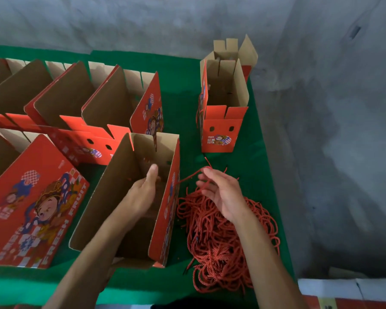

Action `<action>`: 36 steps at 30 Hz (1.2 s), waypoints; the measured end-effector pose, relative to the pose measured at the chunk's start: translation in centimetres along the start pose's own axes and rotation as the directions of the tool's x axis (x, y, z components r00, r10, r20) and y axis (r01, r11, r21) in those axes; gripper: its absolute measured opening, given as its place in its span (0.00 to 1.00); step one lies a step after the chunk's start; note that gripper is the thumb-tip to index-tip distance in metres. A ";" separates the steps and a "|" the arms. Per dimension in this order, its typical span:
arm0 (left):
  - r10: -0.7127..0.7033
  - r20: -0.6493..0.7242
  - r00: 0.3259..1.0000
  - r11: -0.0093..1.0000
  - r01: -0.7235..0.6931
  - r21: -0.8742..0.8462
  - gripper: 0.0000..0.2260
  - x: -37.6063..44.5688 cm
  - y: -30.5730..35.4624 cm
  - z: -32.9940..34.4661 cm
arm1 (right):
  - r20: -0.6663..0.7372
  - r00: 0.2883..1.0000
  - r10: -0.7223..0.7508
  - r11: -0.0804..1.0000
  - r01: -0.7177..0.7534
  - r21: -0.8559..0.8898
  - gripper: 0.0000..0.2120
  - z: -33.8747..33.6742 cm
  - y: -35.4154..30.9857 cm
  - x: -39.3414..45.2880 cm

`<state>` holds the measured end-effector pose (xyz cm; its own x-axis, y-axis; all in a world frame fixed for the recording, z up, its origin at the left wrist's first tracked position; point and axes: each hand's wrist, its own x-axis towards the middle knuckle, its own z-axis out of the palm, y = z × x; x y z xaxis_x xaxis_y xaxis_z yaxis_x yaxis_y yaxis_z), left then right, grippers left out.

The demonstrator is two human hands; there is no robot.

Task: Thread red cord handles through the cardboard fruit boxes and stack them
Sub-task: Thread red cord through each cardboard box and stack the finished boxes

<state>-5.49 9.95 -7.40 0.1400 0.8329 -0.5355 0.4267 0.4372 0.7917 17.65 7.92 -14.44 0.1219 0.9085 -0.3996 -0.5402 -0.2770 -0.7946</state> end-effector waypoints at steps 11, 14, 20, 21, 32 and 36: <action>0.062 0.309 0.949 0.991 -0.094 0.090 0.10 -3.0 -0.1 -0.4 | -0.017 0.977 -0.211 0.522 0.098 -0.848 0.06 -2.0 5.3 -1.1; -0.040 0.313 0.949 0.992 0.001 0.123 0.06 -2.9 -0.2 -0.5 | 0.127 0.976 0.176 0.460 0.032 -0.887 0.04 -1.1 7.6 -1.2; -0.131 0.232 0.964 0.983 0.096 0.157 0.17 -2.5 0.6 -0.2 | 0.059 0.983 0.174 0.183 0.027 -0.983 0.10 1.4 12.3 -0.7; -0.142 0.231 0.963 0.982 0.107 0.157 0.19 -2.4 0.6 -0.2 | 0.065 0.988 0.143 0.148 0.044 -0.988 0.11 1.6 12.6 -0.7; -0.111 0.164 0.980 0.992 0.119 -0.038 0.22 -0.4 -0.6 -2.5 | 0.042 0.991 0.128 0.855 -0.088 -0.512 0.07 2.1 10.7 -2.3; -0.094 0.150 0.984 0.993 0.103 -0.057 0.21 0.3 -0.6 -2.1 | 0.071 0.988 0.140 0.985 -0.132 -0.109 0.08 2.7 9.2 -2.9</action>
<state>-7.58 10.63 -7.39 0.2317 0.7280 -0.6453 0.3868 0.5397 0.7477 10.03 3.55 -19.34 -0.0148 0.8807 -0.4735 -0.4571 -0.4271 -0.7801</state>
